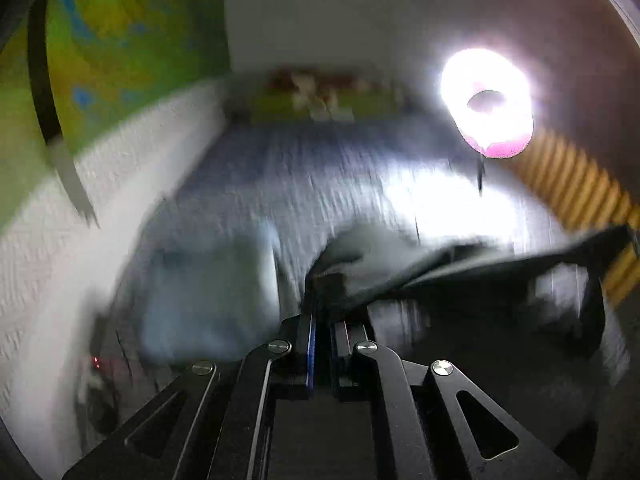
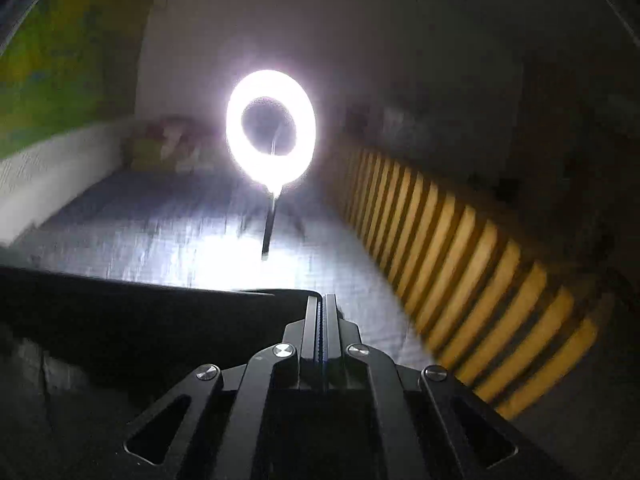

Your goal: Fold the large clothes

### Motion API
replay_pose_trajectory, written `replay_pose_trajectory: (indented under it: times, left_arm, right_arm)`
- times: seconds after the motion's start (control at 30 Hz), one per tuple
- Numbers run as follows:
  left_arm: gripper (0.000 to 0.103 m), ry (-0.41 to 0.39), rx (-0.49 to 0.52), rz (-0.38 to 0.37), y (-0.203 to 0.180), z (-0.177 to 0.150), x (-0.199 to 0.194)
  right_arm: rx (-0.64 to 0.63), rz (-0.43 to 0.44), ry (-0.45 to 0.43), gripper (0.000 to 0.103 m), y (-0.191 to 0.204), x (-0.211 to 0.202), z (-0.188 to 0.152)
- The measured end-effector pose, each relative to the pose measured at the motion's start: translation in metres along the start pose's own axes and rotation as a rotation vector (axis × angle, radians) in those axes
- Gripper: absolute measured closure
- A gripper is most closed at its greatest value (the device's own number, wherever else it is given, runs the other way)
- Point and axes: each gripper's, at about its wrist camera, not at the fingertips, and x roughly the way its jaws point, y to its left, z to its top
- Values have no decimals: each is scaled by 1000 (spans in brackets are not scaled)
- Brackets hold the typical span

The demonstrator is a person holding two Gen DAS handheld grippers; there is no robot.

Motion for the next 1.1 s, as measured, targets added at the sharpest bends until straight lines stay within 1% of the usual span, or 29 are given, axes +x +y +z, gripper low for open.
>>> replay_pose_trajectory:
  times: [0.07, 0.1, 0.13, 0.17, 0.2, 0.27, 0.3, 0.37, 0.47, 0.5, 0.57, 0.63, 0.67, 0.7, 0.73, 0.77, 0.8, 0.87, 1.0, 1.03, 1.1]
  left_arm:
    - [98, 123, 39, -34, -10, -62, 25]
    - [98, 195, 56, -43, -16, -99, 40]
    - [98, 272, 81, -56, -23, -132, 54]
    - [98, 317, 101, -64, -30, -156, 63]
    - [97, 370, 125, -66, -37, -186, 72]
    - [95, 424, 135, -92, -42, -218, 79]
    - [92, 426, 129, -105, -43, -229, 78]
    - [92, 417, 115, -128, -46, -237, 73]
    - [92, 381, 142, -108, -54, -236, 67]
    - [94, 364, 139, -101, -56, -232, 65]
    - [98, 320, 80, -90, -50, -219, 58]
    - [99, 251, 10, -87, -39, -201, 43]
    - [99, 216, -22, -91, -32, -197, 34]
    - [99, 158, -77, -103, -23, -186, 18]
    - [99, 118, -117, -110, -16, -178, 8]
    - [99, 72, -152, -114, -10, -169, -8]
    - [99, 34, -171, -116, -5, -161, -16]
    - [100, -51, -206, -122, 6, -144, -47]
    - [100, -240, -261, -144, 26, -101, -119]
    - [100, -267, -263, -146, 30, -90, -130]
    - [100, -298, -255, -125, 35, -63, -140]
  right_arm:
    - [-21, 19, 113, 103, -3, 12, -51]
    - [-44, 22, 187, 103, -2, 21, -87]
    - [-55, 23, 234, 103, -2, 27, -109]
    - [-64, 23, 315, 103, -2, 37, -144]
    - [-64, 27, 367, 103, -2, 43, -165]
    - [-49, 27, 436, 103, -5, 50, -198]
    - [-44, 25, 463, 103, -7, 53, -213]
    - [-64, 1, 462, 103, -7, 51, -224]
    - [-79, -7, 454, 103, -6, 48, -223]
    - [-76, -7, 450, 103, -4, 48, -219]
    - [-68, -9, 430, 103, -3, 44, -212]
    - [-49, -2, 392, 103, -5, 34, -200]
    - [-40, 4, 362, 103, -5, 25, -191]
    - [-35, 9, 342, 103, -7, 18, -186]
    - [-29, 13, 312, 103, -9, 9, -177]
    - [-20, 23, 276, 103, -10, -4, -167]
    - [-9, 32, 250, 103, -11, -13, -159]
    - [15, 49, 185, 103, -16, -37, -142]
    - [40, 71, 9, 103, -18, -84, -93]
    - [46, 78, -25, 103, -18, -91, -81]
    - [56, 95, -70, 103, -14, -97, -56]
